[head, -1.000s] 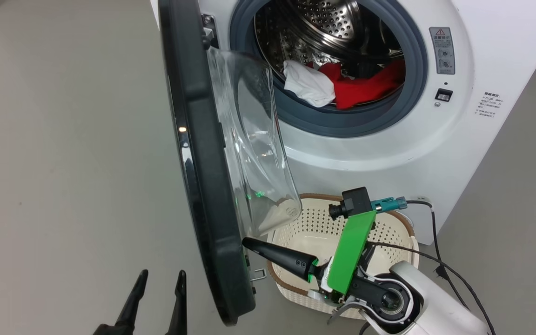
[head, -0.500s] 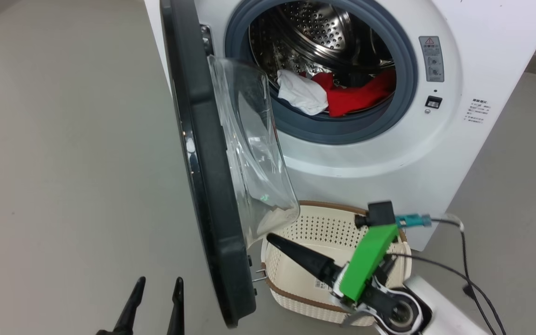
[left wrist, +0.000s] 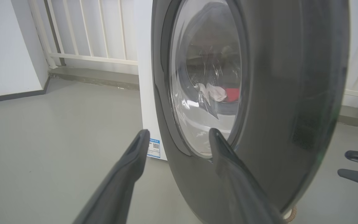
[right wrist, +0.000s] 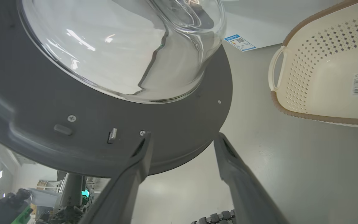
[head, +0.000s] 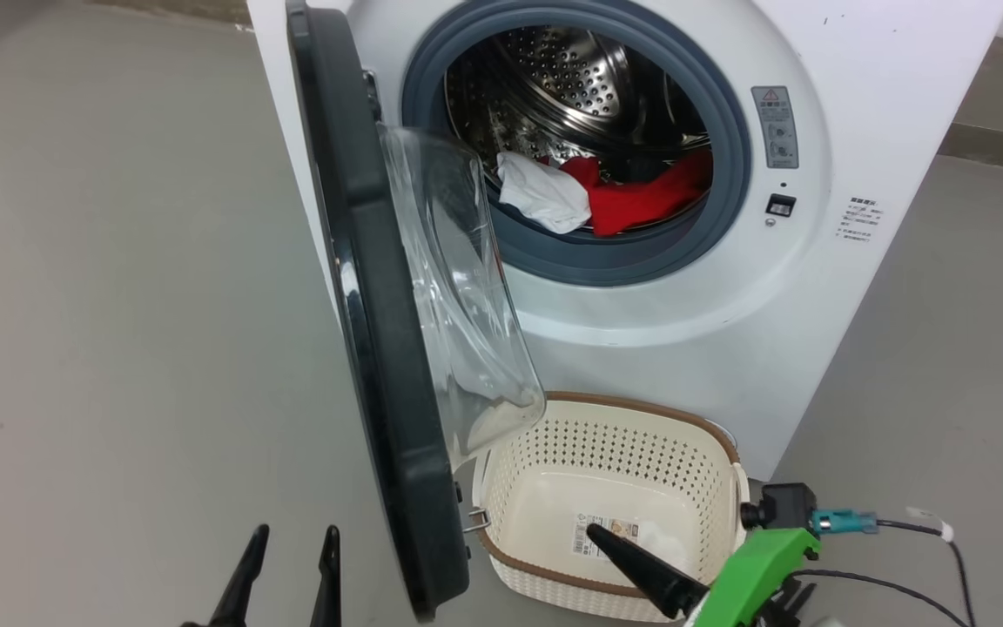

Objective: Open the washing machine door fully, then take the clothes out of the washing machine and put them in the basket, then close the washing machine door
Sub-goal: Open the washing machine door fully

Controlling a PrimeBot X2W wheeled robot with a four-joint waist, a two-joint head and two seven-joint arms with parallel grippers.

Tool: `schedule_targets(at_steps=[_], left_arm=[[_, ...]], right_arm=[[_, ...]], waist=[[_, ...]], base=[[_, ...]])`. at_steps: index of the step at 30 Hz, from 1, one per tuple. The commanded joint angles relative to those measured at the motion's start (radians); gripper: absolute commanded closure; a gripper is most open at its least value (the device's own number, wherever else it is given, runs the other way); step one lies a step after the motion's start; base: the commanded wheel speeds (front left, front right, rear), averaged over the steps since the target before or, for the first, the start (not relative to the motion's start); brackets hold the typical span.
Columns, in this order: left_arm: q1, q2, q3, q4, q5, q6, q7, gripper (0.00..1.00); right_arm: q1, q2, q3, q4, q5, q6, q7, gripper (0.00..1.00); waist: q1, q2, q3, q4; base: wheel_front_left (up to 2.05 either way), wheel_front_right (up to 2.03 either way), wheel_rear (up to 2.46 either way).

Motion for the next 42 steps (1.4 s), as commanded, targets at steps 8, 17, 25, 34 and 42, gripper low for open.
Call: schedule_targets(at_steps=[8, 17, 25, 34, 42], left_arm=[[0.004, 0.005, 0.043, -0.023, 0.008, -0.001, -0.012, 0.0], [0.005, 0.005, 0.049, -0.025, 0.003, 0.003, -0.012, 0.0], [0.003, 0.005, 0.053, -0.025, -0.002, 0.002, -0.012, 0.0], [-0.001, 0.005, 0.058, -0.027, -0.007, 0.004, -0.012, 0.0], [-0.003, 0.005, 0.058, -0.029, -0.008, 0.005, -0.012, 0.0]], right_arm=[[0.012, -0.078, 0.058, 0.004, -0.087, 0.008, -0.19, 0.0], [-0.013, -0.132, 0.119, 0.066, -0.183, 0.008, -0.398, 0.0], [-0.014, -0.14, 0.049, 0.091, -0.335, 0.008, -0.417, 0.0], [0.078, -0.074, -0.16, 0.031, -0.668, 0.008, -0.417, 0.0], [0.169, -0.005, -0.341, -0.049, -1.025, 0.008, -0.417, 0.0]], waist=[[0.0, -0.0001, -0.004, -0.026], [0.0, -0.0001, 0.0, -0.041], [0.0, -0.0001, 0.002, -0.043], [0.0, -0.0001, 0.006, -0.042], [0.0, -0.0001, 0.006, -0.04]], base=[[0.0, 0.0, 0.0], [0.0, 0.0, 0.0], [0.0, 0.0, 0.0], [0.0, 0.0, 0.0], [0.0, 0.0, 0.0]])
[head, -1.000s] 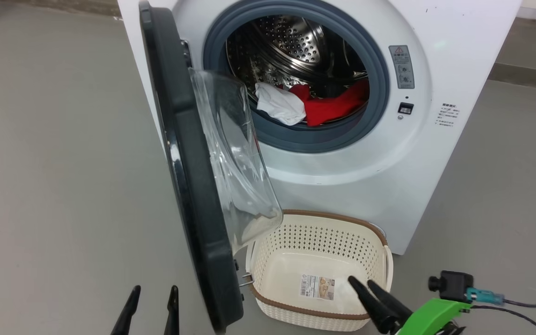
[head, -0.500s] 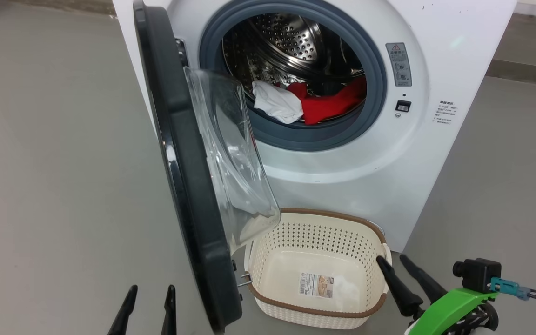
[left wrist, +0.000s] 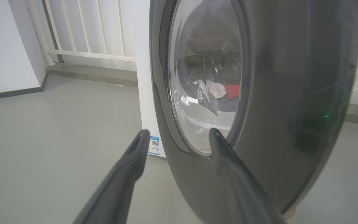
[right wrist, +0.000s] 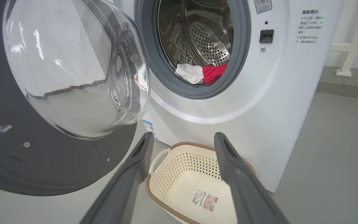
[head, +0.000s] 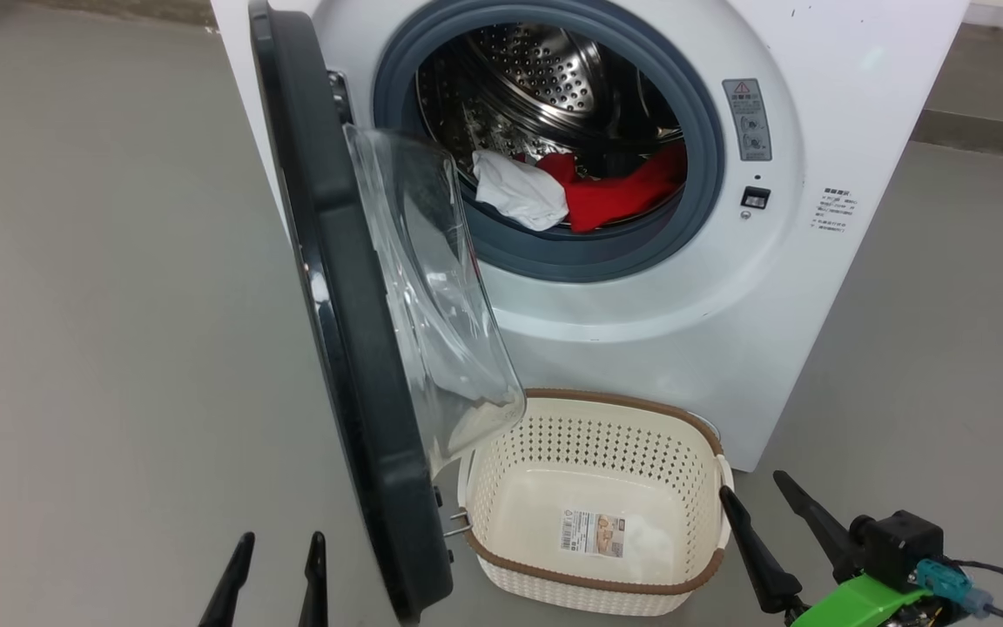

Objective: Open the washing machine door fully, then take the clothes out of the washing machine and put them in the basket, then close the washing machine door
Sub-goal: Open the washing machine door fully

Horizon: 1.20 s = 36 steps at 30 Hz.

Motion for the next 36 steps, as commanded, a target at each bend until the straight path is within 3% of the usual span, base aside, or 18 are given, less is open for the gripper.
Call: schedule_targets(at_steps=[1, 7, 17, 18, 19, 20, 21, 22, 29, 36], left_arm=[[-0.022, 0.004, 0.032, -0.028, -0.004, 0.005, -0.012, 0.0], [-0.021, 0.004, 0.032, -0.029, -0.003, 0.005, -0.012, 0.0], [-0.025, 0.004, 0.035, -0.028, -0.008, 0.003, -0.012, 0.0], [-0.024, 0.004, 0.035, -0.026, -0.013, 0.002, -0.012, 0.23], [-0.025, 0.004, 0.036, -0.025, -0.02, 0.001, -0.012, 0.6], [-0.026, 0.004, 0.036, -0.024, -0.024, 0.0, -0.012, 0.83], [-0.026, 0.004, 0.036, -0.024, -0.024, 0.0, -0.012, 0.83], [-0.027, 0.004, 0.037, -0.023, -0.029, 0.0, -0.012, 0.97], [-0.056, 0.004, 0.081, -0.088, -0.151, -0.004, -0.012, 1.0], [-0.098, 0.004, 0.104, -0.247, -0.231, -0.016, -0.012, 1.0]], right_arm=[[0.007, 0.004, -0.009, -0.038, -0.043, 0.007, -0.012, 0.0], [0.053, 0.039, -0.073, -0.045, -0.142, 0.007, -0.012, 0.0], [0.064, 0.057, -0.092, -0.043, -0.163, 0.007, -0.012, 0.0], [0.064, 0.057, -0.091, -0.043, -0.162, 0.007, -0.012, 0.0], [0.063, 0.057, -0.09, -0.044, -0.163, 0.007, -0.012, 0.0], [0.063, 0.058, -0.09, -0.045, -0.163, 0.007, -0.012, 0.0], [0.063, 0.058, -0.09, -0.045, -0.163, 0.007, -0.012, 0.0], [0.063, 0.059, -0.09, -0.045, -0.163, 0.007, -0.012, 0.0], [0.069, 0.063, -0.084, -0.05, -0.153, 0.007, -0.012, 0.0], [0.065, 0.061, -0.074, -0.051, -0.15, 0.007, -0.012, 0.0]], waist=[[0.0, -0.0001, 0.0, 0.001], [0.0, -0.0001, -0.002, 0.001], [0.0, -0.0001, 0.0, -0.003], [0.0, -0.0001, 0.0, -0.004], [0.0, -0.0001, 0.0, -0.004], [0.0, -0.0001, -0.001, -0.005], [0.0, -0.0001, -0.001, -0.005], [0.0, -0.0001, -0.002, -0.005], [0.0, -0.0001, -0.011, -0.002], [0.0, -0.0001, -0.011, -0.008]], base=[[0.0, 0.0, 0.0], [0.0, 0.0, 0.0], [0.0, 0.0, 0.0], [0.0, 0.0, 0.0], [0.0, 0.0, 0.0], [0.0, 0.0, 0.0], [0.0, 0.0, 0.0], [0.0, 0.0, 0.0], [0.0, 0.0, 0.0], [0.0, 0.0, 0.0]])
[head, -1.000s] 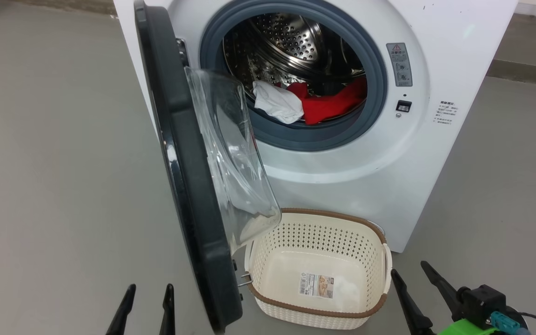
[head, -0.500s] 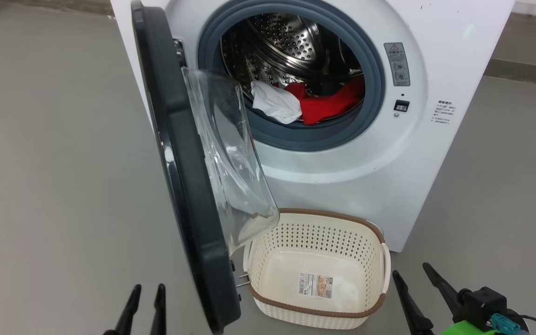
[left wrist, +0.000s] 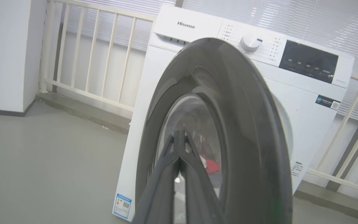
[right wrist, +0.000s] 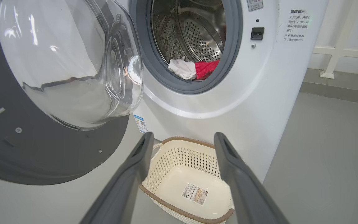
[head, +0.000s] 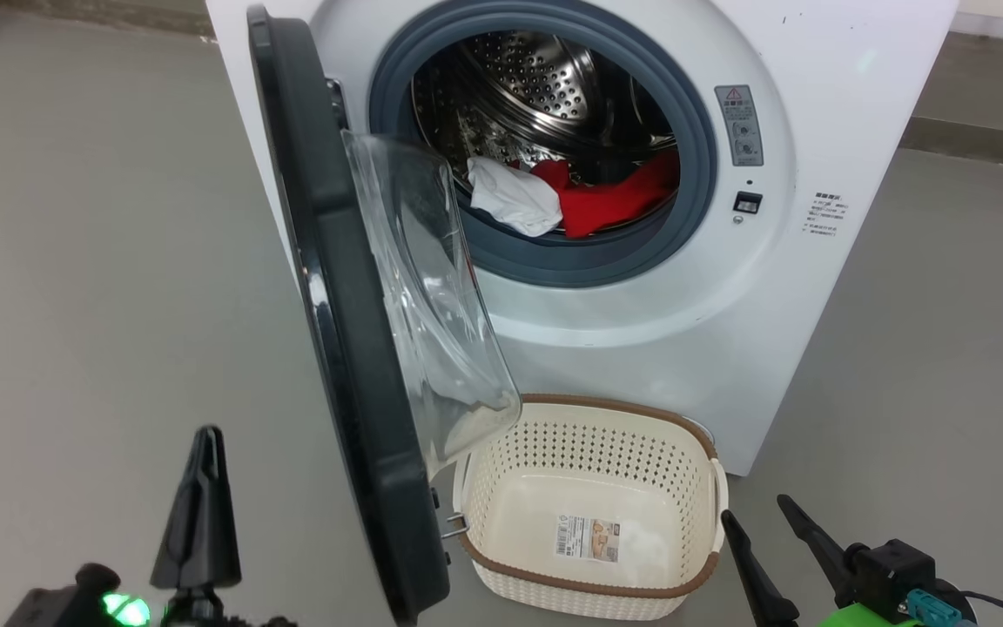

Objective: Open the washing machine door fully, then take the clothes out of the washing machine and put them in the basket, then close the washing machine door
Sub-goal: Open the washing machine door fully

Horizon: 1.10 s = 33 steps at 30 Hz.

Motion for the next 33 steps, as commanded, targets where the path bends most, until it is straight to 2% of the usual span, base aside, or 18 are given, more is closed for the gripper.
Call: schedule_targets(at_steps=[1, 5, 10, 15, 20, 24, 33], left_arm=[[-0.05, 0.005, 0.027, -0.048, 0.003, -0.006, -0.012, 1.0], [-0.067, 0.005, -0.042, -0.153, 0.054, -0.004, -0.012, 1.0], [-0.063, 0.005, -0.157, -0.206, 0.069, 0.007, -0.012, 1.0], [-0.056, 0.005, -0.278, -0.184, 0.07, 0.002, -0.012, 1.0], [-0.049, 0.005, -0.37, -0.103, 0.053, -0.011, -0.012, 1.0], [-0.045, 0.005, -0.386, -0.028, 0.036, -0.008, -0.012, 1.0], [-0.051, 0.005, -0.342, 0.102, -0.023, -0.004, -0.012, 1.0]], right_arm=[[-0.01, -0.008, 0.019, -0.026, 0.001, 0.006, -0.012, 0.0], [-0.011, -0.011, 0.023, -0.028, 0.004, 0.006, -0.012, 0.0], [-0.014, -0.014, 0.028, -0.029, 0.005, 0.006, -0.012, 0.0], [-0.021, -0.012, 0.029, -0.031, 0.005, 0.006, -0.012, 0.0], [-0.024, -0.008, 0.029, -0.035, 0.003, 0.006, -0.012, 0.0], [-0.025, -0.009, 0.027, -0.039, 0.002, 0.006, -0.012, 0.0], [-0.028, -0.01, 0.014, -0.041, -0.002, 0.006, -0.012, 0.0]], waist=[[0.0, 0.0, 0.0, -0.002], [0.0, 0.0, 0.002, -0.005], [0.0, 0.0, 0.003, -0.015], [0.0, 0.0, 0.01, -0.025], [0.0, 0.0, 0.017, -0.034], [0.0, 0.0, 0.023, -0.037], [0.0, 0.0, 0.03, -0.031]], base=[[0.0, 0.0, 0.0], [0.0, 0.0, 0.0], [0.0, 0.0, 0.0], [0.0, 0.0, 0.0], [0.0, 0.0, 0.0], [0.0, 0.0, 0.0], [0.0, 0.0, 0.0]])
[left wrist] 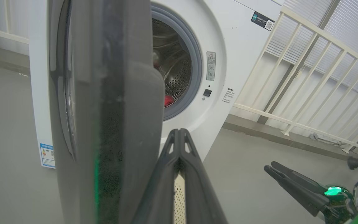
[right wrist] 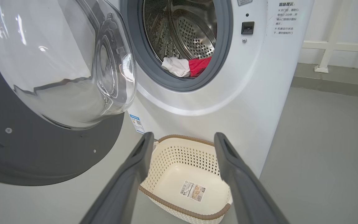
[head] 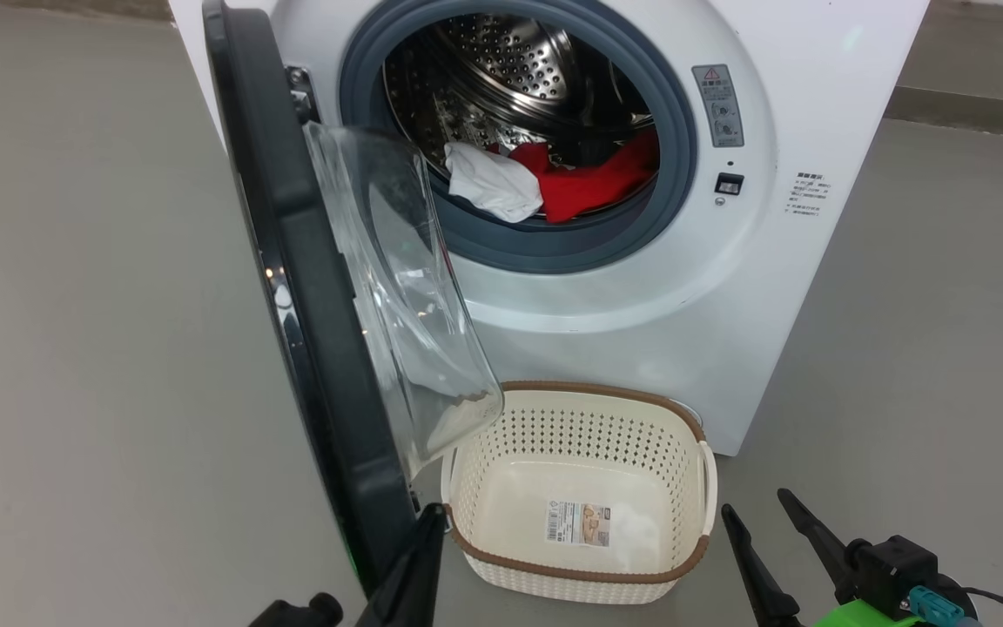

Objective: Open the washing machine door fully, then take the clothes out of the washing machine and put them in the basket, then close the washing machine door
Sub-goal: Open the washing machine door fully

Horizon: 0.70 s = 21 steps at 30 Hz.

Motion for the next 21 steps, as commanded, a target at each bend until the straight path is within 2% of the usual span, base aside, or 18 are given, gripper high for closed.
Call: schedule_targets(at_steps=[1, 13, 21], left_arm=[[-0.032, 0.001, 0.043, -0.012, -0.006, 0.003, -0.005, 1.0], [-0.022, 0.001, 0.168, 0.032, -0.007, 0.019, -0.005, 1.0], [0.008, 0.001, 0.302, 0.028, 0.028, 0.022, -0.005, 1.0]], right_arm=[[-0.026, -0.008, 0.013, -0.027, -0.003, 0.006, -0.012, 0.0], [-0.025, 0.007, 0.011, -0.031, -0.005, 0.006, -0.012, 0.0], [-0.023, 0.011, 0.006, -0.033, -0.007, 0.006, -0.012, 0.0]], waist=[[0.0, -0.0001, 0.0, 0.002], [0.0, -0.0001, -0.002, 0.014], [0.0, -0.0001, -0.001, 0.021]], base=[[0.0, 0.0, 0.0], [0.0, 0.0, 0.0], [0.0, 0.0, 0.0]])
